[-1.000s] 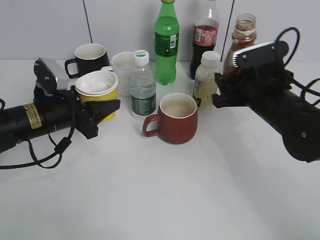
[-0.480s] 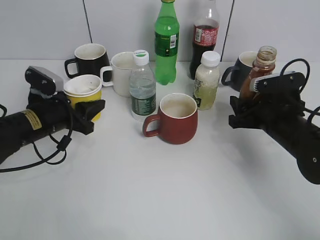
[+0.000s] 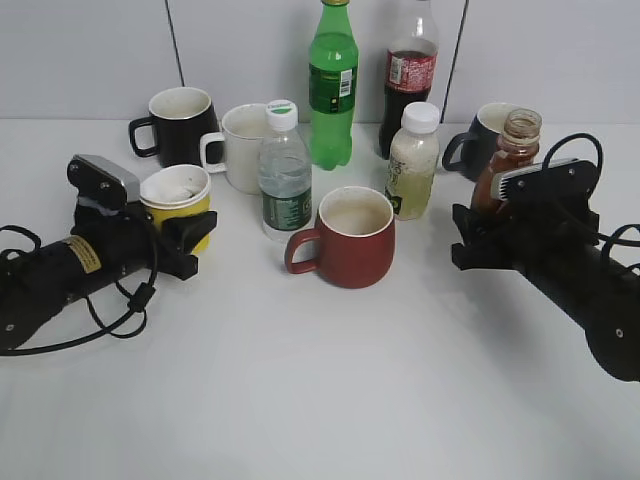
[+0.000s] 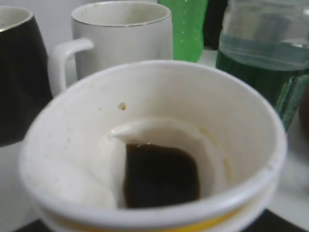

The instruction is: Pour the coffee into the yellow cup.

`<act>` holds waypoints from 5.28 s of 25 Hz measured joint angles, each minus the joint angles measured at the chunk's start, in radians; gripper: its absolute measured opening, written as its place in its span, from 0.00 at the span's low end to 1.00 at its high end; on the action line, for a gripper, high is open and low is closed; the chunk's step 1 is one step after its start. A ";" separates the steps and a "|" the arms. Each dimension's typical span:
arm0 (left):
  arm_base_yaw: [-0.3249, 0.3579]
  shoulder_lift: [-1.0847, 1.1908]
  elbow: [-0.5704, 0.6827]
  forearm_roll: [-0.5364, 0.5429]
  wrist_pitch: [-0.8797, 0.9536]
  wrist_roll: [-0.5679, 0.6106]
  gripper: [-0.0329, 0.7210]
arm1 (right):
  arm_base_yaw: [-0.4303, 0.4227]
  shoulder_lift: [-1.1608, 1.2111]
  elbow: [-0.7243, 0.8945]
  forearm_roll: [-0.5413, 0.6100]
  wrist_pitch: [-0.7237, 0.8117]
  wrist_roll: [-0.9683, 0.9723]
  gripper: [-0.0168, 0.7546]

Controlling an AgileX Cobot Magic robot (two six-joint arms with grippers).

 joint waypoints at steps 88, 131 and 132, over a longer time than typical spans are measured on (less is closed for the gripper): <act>-0.160 -1.312 0.120 -0.437 1.648 -0.062 0.73 | 0.001 -0.921 -0.152 -0.057 1.803 0.180 0.79; -0.161 -2.074 0.209 -0.483 2.240 0.058 0.48 | 0.001 -1.987 0.025 -0.012 2.219 0.045 0.79; -0.161 -2.074 0.209 -0.483 2.240 0.058 0.47 | 0.001 -1.987 0.025 -0.012 2.219 0.045 0.79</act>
